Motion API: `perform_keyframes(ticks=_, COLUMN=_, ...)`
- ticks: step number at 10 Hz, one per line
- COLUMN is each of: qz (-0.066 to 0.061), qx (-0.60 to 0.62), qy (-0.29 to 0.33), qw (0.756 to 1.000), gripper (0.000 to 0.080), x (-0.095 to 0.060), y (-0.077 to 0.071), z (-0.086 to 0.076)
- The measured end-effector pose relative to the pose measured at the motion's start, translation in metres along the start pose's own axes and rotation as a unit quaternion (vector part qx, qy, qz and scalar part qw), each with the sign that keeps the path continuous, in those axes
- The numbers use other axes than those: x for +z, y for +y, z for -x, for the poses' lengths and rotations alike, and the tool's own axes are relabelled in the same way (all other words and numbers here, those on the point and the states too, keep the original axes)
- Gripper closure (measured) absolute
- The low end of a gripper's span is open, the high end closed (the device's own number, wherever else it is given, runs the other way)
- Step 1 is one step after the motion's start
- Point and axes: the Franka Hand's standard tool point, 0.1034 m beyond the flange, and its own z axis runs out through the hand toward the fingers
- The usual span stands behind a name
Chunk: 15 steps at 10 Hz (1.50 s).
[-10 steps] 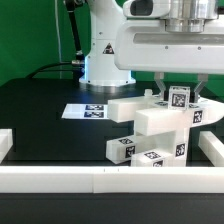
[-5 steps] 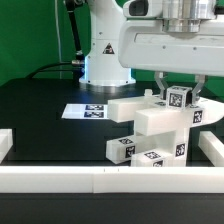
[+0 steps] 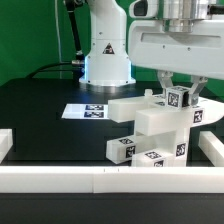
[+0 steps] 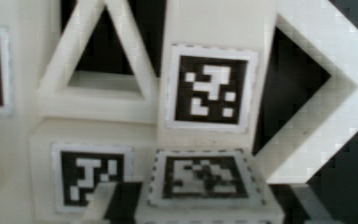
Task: Assemble chair
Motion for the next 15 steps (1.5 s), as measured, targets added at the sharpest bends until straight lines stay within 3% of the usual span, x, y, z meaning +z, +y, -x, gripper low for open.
perform_keyframes(ticks=5, qz=0.0, qx=0.141, qy=-0.001, qw=0.99, gripper=0.0528, x=0.0002, y=-0.0006, z=0.0014)
perform_keyframes(ticks=8, qz=-0.002, qx=0.241, qy=-0.004, qw=0.971, gripper=0.0528, x=0.0003, y=-0.0016, z=0.0031)
perform_keyframes(ticks=12, qz=-0.001, qx=0.346, qy=-0.005, qw=0.938, gripper=0.0528, x=0.0007, y=-0.0025, z=0.0054)
perform_keyframes(ticks=15, qz=-0.002, qx=0.457, qy=-0.01, qw=0.889, gripper=0.0528, x=0.0008, y=-0.0042, z=0.0083)
